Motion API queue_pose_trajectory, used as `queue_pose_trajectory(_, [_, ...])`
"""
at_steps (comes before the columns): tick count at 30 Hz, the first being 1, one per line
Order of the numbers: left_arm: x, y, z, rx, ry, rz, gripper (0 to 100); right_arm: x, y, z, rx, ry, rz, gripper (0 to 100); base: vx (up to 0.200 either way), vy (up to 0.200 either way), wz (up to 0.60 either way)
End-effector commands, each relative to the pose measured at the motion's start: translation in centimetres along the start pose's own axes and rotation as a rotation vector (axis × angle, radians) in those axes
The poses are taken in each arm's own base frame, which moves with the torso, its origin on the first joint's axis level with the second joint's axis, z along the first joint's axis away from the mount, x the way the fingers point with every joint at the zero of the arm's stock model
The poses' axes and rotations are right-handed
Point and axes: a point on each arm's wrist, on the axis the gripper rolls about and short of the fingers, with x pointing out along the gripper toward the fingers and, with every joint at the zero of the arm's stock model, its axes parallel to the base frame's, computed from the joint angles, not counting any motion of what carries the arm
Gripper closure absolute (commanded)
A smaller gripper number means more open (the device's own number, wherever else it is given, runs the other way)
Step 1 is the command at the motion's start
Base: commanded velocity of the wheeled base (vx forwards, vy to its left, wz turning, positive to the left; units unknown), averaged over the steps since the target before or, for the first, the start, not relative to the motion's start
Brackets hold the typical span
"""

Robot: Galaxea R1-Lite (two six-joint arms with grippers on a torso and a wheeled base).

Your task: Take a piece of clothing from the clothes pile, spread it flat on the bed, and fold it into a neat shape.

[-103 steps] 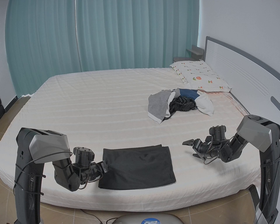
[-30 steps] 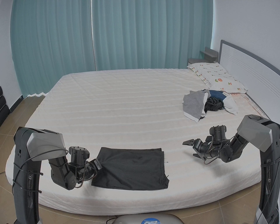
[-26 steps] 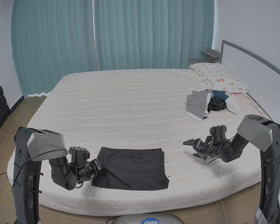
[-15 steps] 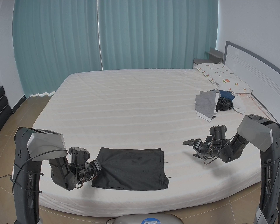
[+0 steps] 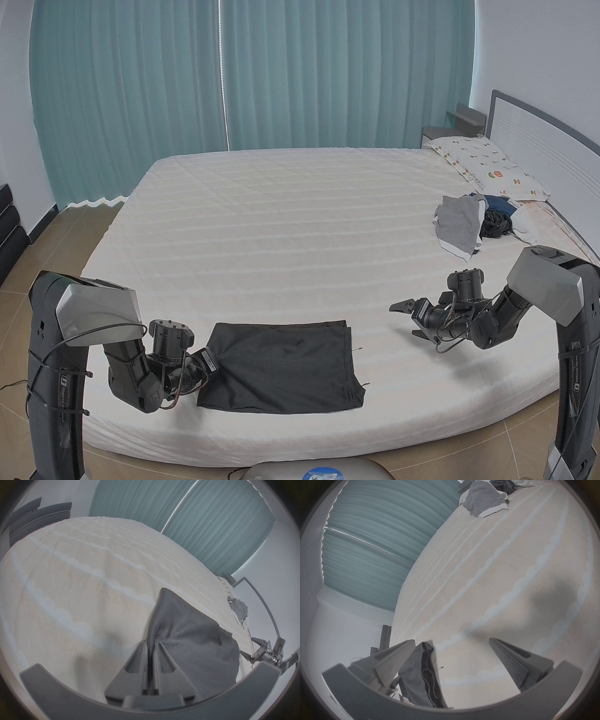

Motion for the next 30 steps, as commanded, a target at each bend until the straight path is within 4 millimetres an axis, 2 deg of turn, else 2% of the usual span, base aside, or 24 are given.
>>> queue_pose_trajectory(1, [-0.1,-0.4,-0.1,-0.004,-0.01,0.003,0,0.0,0.0,0.0,-0.001,-0.001,0.001,0,0.0,0.0,0.0])
queue_pose_trajectory(6, [-0.1,-0.4,-0.1,-0.008,-0.015,0.004,0,-0.2,0.3,0.2,-0.005,-0.007,0.005,0,0.0,0.0,0.0])
queue_pose_trajectory(10, [-0.5,-0.4,0.5,-0.019,-0.03,0.004,0,-1.4,1.4,1.0,-0.017,-0.037,0.028,0,0.0,0.0,0.0])
queue_pose_trajectory(15, [-2.7,-0.4,3.7,-0.059,-0.127,-0.011,0,-2.3,3.2,2.0,-0.096,-0.12,0.024,0,0.0,0.0,0.0])
queue_pose_trajectory(16, [-2.8,-0.4,3.9,-0.06,-0.131,-0.013,0,-2.3,3.2,2.0,-0.1,-0.123,0.025,0,0.0,0.0,0.0])
queue_pose_trajectory(17, [-3.8,-0.5,5.3,-0.076,-0.177,-0.024,0,-2.8,3.8,2.4,-0.136,-0.146,0.025,0,0.0,0.0,0.0])
queue_pose_trajectory(18, [-4.3,-0.4,6.0,-0.083,-0.2,-0.027,0,-3.3,4.1,2.7,-0.151,-0.161,0.024,0,0.0,0.0,0.0])
queue_pose_trajectory(20, [-4.8,-0.6,6.6,-0.085,-0.222,-0.034,0,-3.8,4.5,3.0,-0.162,-0.177,0.021,0,0.0,0.0,0.0])
queue_pose_trajectory(22, [-6.1,-1.2,7.7,-0.075,-0.277,-0.049,0,-5.7,5.9,4.0,-0.213,-0.251,0.012,0,0.0,0.0,0.0])
queue_pose_trajectory(23, [-7.2,-1.6,8.3,-0.059,-0.315,-0.048,0,-7.4,7.0,4.5,-0.244,-0.294,-0.001,0,0.0,0.0,0.0])
queue_pose_trajectory(24, [-7.7,-1.7,8.4,-0.052,-0.325,-0.049,0,-7.8,7.2,4.5,-0.251,-0.304,-0.006,0,0.0,0.0,0.0])
queue_pose_trajectory(27, [-10.8,-2.1,8.8,0.013,-0.375,-0.063,0,-11.1,8.4,4.0,-0.297,-0.346,-0.023,0,0.0,0.0,0.0])
queue_pose_trajectory(30, [-15.4,-2.9,9.4,0.047,-0.453,-0.109,0,-15.6,9.7,2.5,-0.352,-0.373,-0.006,0,0.0,0.0,0.0])
